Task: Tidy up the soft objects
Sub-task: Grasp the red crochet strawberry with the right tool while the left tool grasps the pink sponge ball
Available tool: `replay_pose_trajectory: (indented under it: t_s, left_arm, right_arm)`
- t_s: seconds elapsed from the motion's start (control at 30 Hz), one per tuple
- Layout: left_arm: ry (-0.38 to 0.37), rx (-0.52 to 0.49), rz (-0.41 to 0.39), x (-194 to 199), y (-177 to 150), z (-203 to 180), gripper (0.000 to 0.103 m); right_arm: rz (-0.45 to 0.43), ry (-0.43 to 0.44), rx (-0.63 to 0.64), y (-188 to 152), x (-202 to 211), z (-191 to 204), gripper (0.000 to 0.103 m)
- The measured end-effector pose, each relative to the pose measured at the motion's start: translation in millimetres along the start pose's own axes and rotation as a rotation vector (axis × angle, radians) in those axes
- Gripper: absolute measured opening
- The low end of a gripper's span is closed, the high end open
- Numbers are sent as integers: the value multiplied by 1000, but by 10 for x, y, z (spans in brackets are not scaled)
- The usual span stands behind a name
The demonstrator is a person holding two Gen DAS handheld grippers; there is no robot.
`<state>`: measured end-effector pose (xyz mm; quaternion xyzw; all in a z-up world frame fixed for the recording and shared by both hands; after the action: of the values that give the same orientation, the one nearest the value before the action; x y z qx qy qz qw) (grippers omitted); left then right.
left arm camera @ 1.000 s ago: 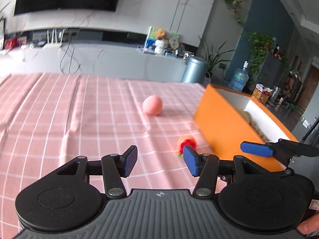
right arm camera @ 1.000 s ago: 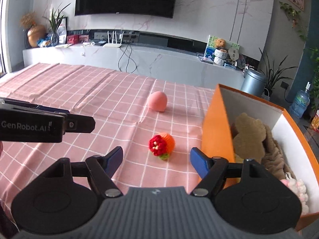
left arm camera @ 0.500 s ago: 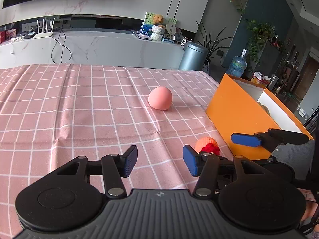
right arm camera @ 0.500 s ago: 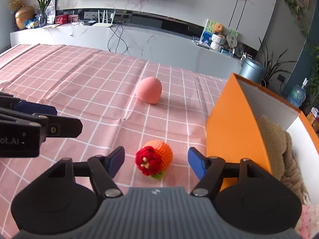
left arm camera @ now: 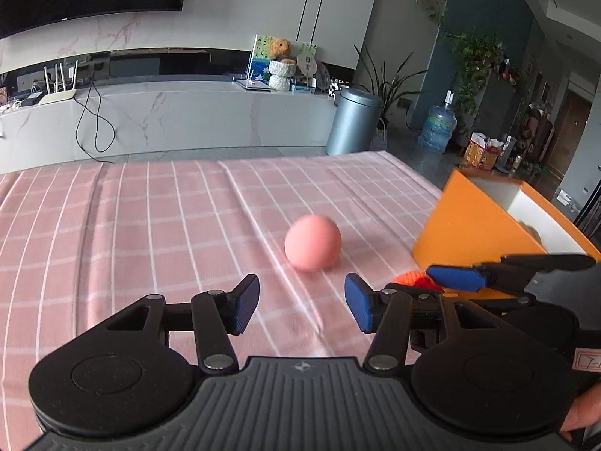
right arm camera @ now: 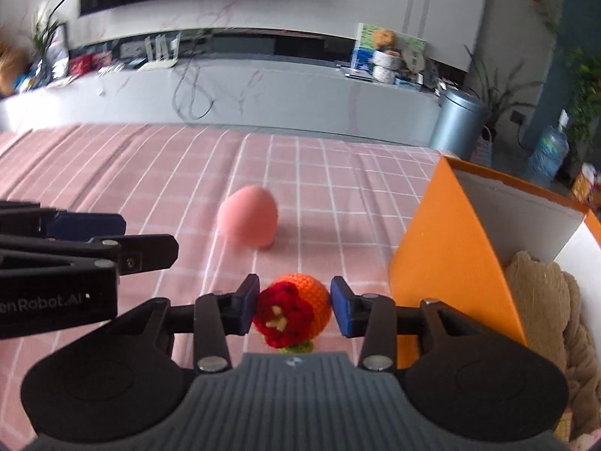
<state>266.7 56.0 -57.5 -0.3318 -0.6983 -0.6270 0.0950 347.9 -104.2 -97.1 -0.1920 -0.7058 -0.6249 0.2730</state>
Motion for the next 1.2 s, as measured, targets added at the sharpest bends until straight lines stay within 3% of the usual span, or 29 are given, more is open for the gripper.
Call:
replay_pose_trajectory:
  t_s: [0.13, 0.3, 0.53, 1.2]
  left_arm:
    - [-6, -45, -18, -202, 214, 36, 63]
    - [-46, -85, 26, -561, 318, -65, 63]
    - [-30, -26, 95, -944, 318, -17, 64]
    - [-6, -14, 95, -1063, 338, -108, 53]
  right_arm:
    - [-26, -37, -19, 35, -118, -38, 41]
    - [-55, -25, -32, 66, -212, -66, 41]
    - [-34, -16, -61, 31, -335, -124, 41]
    - [15, -5, -122, -10, -359, -210, 41]
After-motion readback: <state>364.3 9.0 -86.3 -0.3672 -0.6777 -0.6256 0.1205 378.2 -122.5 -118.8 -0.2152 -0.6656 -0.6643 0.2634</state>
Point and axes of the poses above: each gripper's, at about its wrist camera, not at the fingertips, and x roughly against the way its jaws point, z to its left, y to its top, the point moved 2 cm from there along -x, roughly the way its jaws point, and after that the axes turned 3 degrees about -z, right-handed, at the moved point
